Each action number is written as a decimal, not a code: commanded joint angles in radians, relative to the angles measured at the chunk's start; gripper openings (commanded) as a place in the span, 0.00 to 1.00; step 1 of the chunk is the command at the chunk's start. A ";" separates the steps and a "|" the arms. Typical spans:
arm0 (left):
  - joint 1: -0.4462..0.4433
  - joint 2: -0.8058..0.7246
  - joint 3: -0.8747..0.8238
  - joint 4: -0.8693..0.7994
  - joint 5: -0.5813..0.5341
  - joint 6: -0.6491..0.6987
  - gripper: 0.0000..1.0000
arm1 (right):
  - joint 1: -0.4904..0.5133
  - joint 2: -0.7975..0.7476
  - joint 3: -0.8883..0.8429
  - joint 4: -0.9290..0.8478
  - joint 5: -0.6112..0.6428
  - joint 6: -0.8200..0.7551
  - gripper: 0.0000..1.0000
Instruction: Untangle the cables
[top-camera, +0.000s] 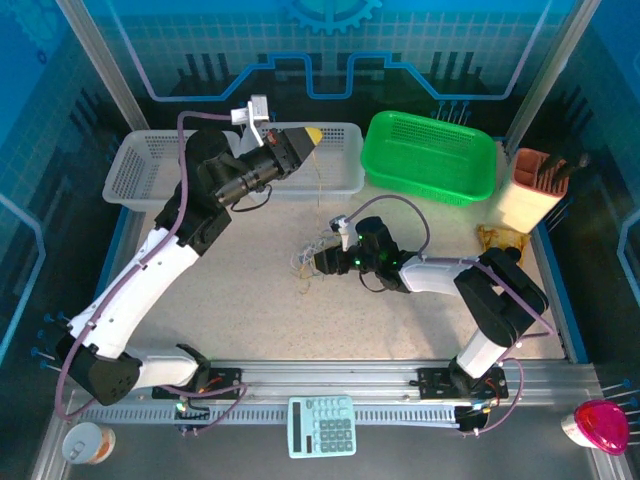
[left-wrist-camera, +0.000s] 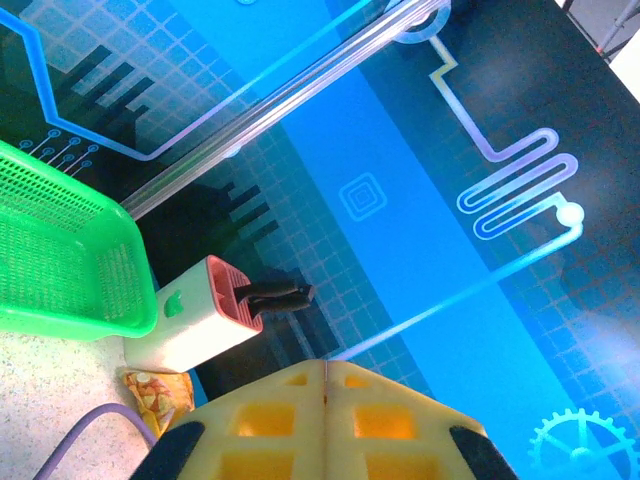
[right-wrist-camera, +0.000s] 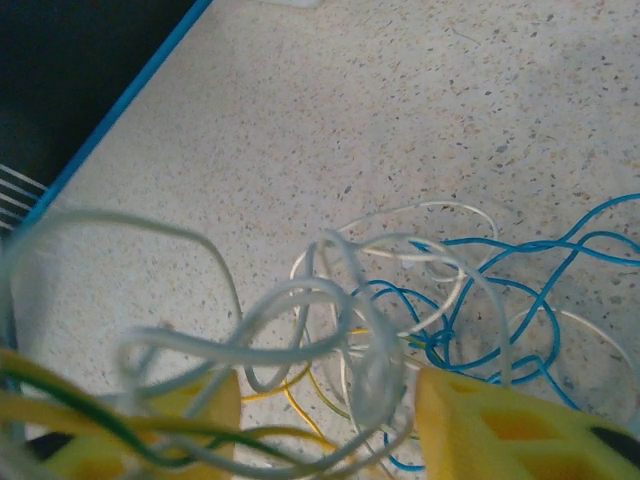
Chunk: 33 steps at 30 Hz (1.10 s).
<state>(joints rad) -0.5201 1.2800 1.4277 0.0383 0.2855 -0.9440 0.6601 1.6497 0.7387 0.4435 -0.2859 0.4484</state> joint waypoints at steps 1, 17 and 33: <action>-0.007 -0.024 0.017 0.022 0.012 0.003 0.00 | -0.007 -0.023 -0.013 -0.033 0.021 -0.016 0.58; -0.005 0.045 0.264 -0.074 0.024 0.071 0.00 | -0.018 0.011 -0.042 -0.029 0.040 -0.024 0.25; -0.005 0.051 0.253 -0.069 0.020 0.073 0.00 | -0.030 -0.103 -0.100 -0.078 0.058 -0.034 0.51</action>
<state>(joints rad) -0.5201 1.3380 1.7096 -0.0475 0.2863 -0.8806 0.6415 1.6249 0.6518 0.3866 -0.2382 0.4313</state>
